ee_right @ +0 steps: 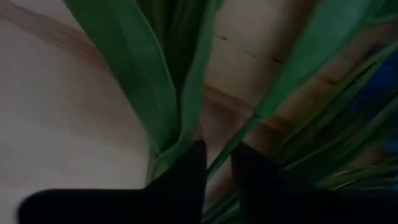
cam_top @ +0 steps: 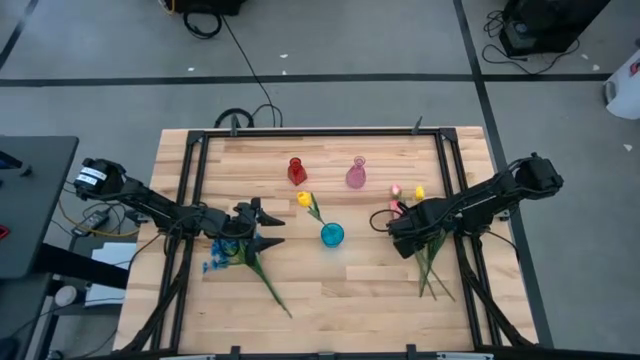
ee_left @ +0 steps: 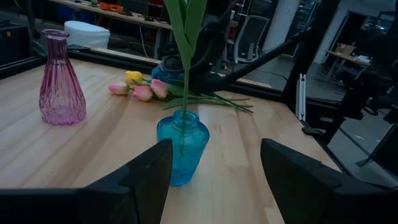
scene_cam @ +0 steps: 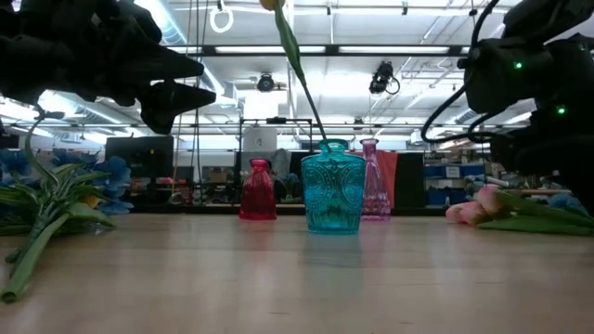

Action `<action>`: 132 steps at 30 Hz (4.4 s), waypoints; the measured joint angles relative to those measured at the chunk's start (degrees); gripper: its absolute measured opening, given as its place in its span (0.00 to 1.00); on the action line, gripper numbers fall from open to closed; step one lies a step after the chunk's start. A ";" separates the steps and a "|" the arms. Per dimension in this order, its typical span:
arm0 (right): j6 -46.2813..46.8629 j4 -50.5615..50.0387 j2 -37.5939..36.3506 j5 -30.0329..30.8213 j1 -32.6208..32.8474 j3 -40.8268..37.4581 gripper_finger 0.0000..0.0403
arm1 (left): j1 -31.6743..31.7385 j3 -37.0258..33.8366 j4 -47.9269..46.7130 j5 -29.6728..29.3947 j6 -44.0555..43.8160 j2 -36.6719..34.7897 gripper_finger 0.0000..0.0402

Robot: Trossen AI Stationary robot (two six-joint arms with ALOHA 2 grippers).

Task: Sort flowers into vase by color
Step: Put the right yellow flower into the blue vase, then put the middle right blue flowers into the pink vase

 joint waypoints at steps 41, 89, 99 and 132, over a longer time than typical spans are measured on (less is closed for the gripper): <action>-60.56 61.63 1.74 55.70 11.71 20.85 0.05 | -0.09 0.00 -0.47 0.05 -1.78 1.66 0.62; -52.89 58.53 9.74 53.07 10.69 20.83 0.56 | -0.09 0.02 -0.10 1.11 -1.63 1.62 0.62; -49.62 47.33 -0.99 54.56 13.16 20.83 0.60 | 0.54 0.32 -8.07 1.69 -1.32 -2.50 0.62; -35.52 45.84 -2.82 52.93 16.89 6.25 0.52 | -12.55 17.46 -57.18 2.49 2.40 -6.38 0.62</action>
